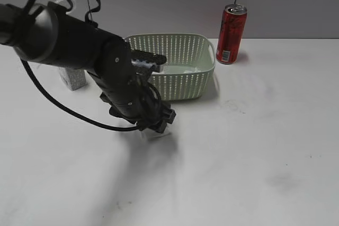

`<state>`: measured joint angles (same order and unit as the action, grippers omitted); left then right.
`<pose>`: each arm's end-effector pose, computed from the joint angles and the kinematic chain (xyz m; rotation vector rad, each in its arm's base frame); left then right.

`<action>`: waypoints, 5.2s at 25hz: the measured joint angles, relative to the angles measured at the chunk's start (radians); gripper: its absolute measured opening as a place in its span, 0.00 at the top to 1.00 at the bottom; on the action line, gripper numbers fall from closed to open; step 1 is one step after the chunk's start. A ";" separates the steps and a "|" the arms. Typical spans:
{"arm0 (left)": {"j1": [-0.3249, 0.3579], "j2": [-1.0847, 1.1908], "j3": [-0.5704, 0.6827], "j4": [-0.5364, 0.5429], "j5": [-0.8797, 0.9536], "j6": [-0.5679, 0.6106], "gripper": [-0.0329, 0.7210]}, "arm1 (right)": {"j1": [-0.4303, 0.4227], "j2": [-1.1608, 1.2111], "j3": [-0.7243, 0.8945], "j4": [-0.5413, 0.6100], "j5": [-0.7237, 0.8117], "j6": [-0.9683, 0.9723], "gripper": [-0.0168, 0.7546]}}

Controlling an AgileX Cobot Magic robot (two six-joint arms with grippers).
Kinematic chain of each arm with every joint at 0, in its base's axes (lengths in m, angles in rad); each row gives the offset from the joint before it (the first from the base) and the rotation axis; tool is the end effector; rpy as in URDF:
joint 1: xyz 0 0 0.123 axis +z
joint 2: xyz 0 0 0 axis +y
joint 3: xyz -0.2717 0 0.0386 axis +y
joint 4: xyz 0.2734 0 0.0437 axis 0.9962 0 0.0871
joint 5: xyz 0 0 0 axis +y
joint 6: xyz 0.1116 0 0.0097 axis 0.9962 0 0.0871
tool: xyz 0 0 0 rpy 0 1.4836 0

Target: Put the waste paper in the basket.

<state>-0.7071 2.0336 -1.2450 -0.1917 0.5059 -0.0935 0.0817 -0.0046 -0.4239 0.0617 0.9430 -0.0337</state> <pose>0.3126 -0.2807 0.0818 0.6498 2.7578 -0.3638 0.0598 0.0105 0.2674 -0.1111 1.9950 0.1040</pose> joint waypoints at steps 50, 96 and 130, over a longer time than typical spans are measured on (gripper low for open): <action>0.076 -0.057 0.000 0.281 -0.585 0.000 0.14 | 0.000 0.000 0.000 0.000 0.001 0.000 0.21; 0.742 -0.845 0.405 0.002 0.650 0.376 0.19 | 0.000 0.000 0.000 0.000 0.001 0.000 0.21; 0.742 -1.895 0.728 0.005 0.544 0.371 0.19 | 0.000 0.000 0.000 0.023 0.001 0.001 0.21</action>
<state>0.0352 0.1389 -0.5168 -0.1866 1.0503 0.2780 0.0817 -0.0046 -0.4239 0.0846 0.9439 -0.0331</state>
